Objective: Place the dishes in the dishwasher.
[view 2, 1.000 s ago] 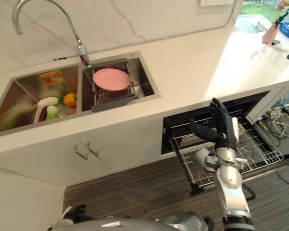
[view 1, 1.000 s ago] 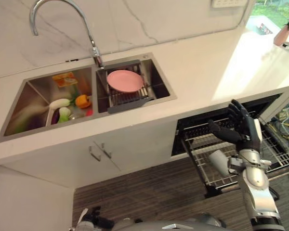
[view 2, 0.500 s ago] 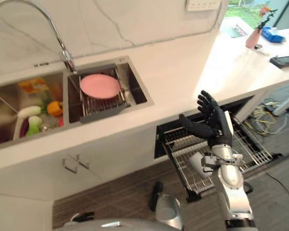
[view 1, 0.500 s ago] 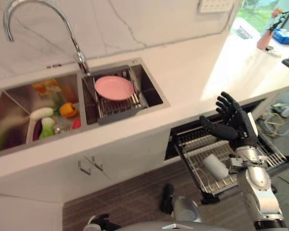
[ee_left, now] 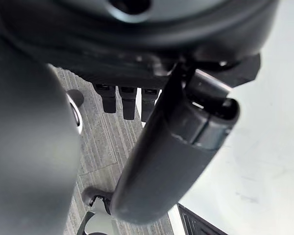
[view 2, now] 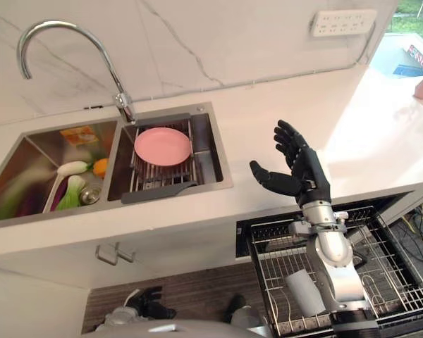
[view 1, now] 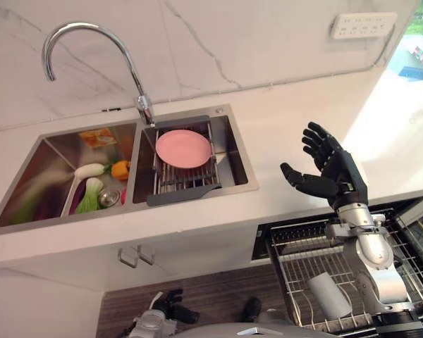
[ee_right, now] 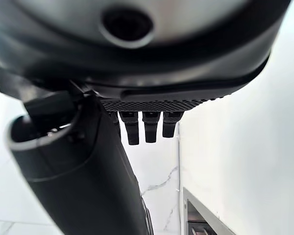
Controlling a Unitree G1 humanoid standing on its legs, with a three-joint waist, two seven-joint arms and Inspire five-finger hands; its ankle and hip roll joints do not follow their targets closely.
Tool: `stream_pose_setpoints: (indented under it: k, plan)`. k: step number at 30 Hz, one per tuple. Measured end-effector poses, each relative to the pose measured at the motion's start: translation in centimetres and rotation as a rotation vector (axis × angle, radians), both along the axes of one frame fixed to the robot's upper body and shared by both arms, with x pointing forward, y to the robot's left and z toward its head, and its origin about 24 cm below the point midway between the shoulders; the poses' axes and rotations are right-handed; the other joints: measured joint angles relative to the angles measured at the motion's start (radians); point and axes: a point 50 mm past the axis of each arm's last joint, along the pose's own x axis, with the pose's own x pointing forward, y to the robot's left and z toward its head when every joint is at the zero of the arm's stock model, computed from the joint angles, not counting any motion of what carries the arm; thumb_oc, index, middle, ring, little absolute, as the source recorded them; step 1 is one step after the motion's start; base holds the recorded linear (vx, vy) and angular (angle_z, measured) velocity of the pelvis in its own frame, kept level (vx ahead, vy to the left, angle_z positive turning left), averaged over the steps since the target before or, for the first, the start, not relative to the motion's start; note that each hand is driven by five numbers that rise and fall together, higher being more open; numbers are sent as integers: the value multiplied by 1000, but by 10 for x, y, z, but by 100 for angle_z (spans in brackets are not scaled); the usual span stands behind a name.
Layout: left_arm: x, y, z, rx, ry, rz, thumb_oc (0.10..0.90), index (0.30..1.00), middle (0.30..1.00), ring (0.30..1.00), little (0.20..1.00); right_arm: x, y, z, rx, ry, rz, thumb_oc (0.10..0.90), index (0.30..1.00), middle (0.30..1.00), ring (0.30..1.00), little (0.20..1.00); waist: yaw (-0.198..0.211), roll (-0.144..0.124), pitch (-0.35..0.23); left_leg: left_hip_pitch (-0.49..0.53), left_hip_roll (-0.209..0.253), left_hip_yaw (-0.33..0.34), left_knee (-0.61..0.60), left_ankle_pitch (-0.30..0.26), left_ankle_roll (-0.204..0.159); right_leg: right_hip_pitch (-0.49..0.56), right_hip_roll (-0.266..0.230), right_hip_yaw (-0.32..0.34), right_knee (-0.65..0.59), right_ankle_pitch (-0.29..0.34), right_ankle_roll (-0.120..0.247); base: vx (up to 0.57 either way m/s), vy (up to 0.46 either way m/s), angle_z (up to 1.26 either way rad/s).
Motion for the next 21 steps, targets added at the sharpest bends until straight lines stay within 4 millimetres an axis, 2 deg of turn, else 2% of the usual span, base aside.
stream_pose_setpoints:
  k: [1,2,4,5,6,7,8,9,10,12,13,14,15,16,17,18,21]
  plan:
    - [-4,-2,-1,2,11,-10,800,900,900,900,900,0,-2,1,-13,4,-3,800,900,900,900,900,2,14,-9,26,32,12,-24,34,-14,4,1,-6,-2,7,-1,177,530,-4]
    - [-8,-5,-2,6,24,-42,800,900,900,900,900,1,-4,2,-26,1,-4,800,900,900,900,900,-5,28,-18,48,30,51,-61,39,-20,5,-5,-10,-2,17,-3,173,505,-1]
    - [-12,-12,-4,8,37,-95,800,900,900,900,900,1,-10,3,-60,14,-10,800,900,900,900,900,-9,56,-34,80,3,57,-115,55,-15,14,-7,-6,-8,29,7,95,354,8]
    - [-12,-14,-4,11,42,-113,800,900,900,900,900,1,-11,2,-69,20,-13,800,900,900,900,900,-8,66,-39,88,-13,55,-119,63,-4,16,-10,-6,-6,33,11,57,262,4]
    - [-14,-19,-6,8,52,-137,800,900,900,900,900,1,-14,1,-88,32,-18,800,900,900,900,900,-5,92,-52,96,-43,54,-120,71,11,17,-16,-5,0,44,27,69,341,5]
    - [-10,-23,-5,8,46,-155,800,900,900,900,900,1,-15,0,-103,38,-17,800,900,900,900,900,-6,116,-53,96,-69,83,-119,41,49,9,-27,-4,26,51,38,67,345,11]
    - [-9,-22,-5,15,44,-162,800,900,900,900,900,1,-14,-2,-111,45,-17,800,900,900,900,900,-8,110,-53,95,-84,85,-117,10,39,-3,-49,-1,52,53,42,63,335,6]
    - [-4,-20,-4,32,39,-171,800,900,900,900,900,3,-8,-6,-117,60,0,800,900,900,900,900,-2,82,-38,105,-127,82,-115,7,70,-27,-125,16,138,54,41,40,94,13]
    - [-1,-17,-3,40,35,-174,800,900,900,900,900,3,-2,-10,-121,75,26,800,900,900,900,900,-11,52,-32,103,-170,65,-114,-15,79,-56,-180,61,205,52,51,42,71,8]
    - [4,-5,-1,78,29,-182,800,900,900,900,900,4,18,-19,-111,106,91,800,900,900,900,900,-7,0,-9,115,-224,55,-113,-21,101,-99,-264,136,288,34,82,46,-90,21]
    - [3,-2,-1,86,32,-181,800,900,900,900,900,4,25,-24,-123,126,126,800,900,900,900,900,2,-4,-11,108,-230,48,-113,-24,106,-98,-258,146,256,41,93,48,-103,31]
    - [4,13,1,123,35,-181,800,900,900,900,900,2,37,-30,-147,151,187,800,900,900,900,900,4,-26,-14,98,-229,39,-110,-24,108,-70,-231,174,140,63,127,64,-129,27]
    - [3,19,2,139,42,-181,800,900,900,900,900,1,43,-33,-136,159,214,800,900,900,900,900,10,-32,-14,98,-227,29,-110,-24,108,-52,-217,177,103,90,140,57,-140,29]
    - [-1,25,2,153,57,-170,800,900,900,900,900,2,50,-34,-126,163,247,800,900,900,900,900,20,-35,-17,107,-219,29,-113,-25,108,-25,-193,172,62,125,135,68,-175,12]
    - [-3,27,1,158,65,-163,800,900,900,900,900,1,52,-35,-125,168,257,800,900,900,900,900,32,-28,-20,112,-215,32,-113,-25,108,-5,-179,175,21,138,134,45,-117,-3]
    - [-6,28,1,159,69,-158,800,900,900,900,900,2,52,-34,-131,166,262,800,900,900,900,900,49,-11,-21,119,-209,39,-113,-25,109,24,-154,173,-38,168,128,37,-93,-11]
    - [-20,25,-2,137,88,-118,800,900,900,900,900,6,50,-33,-152,171,257,800,900,900,900,900,63,11,-32,134,-199,66,-114,-28,104,61,-112,188,-129,221,106,25,-52,-29]
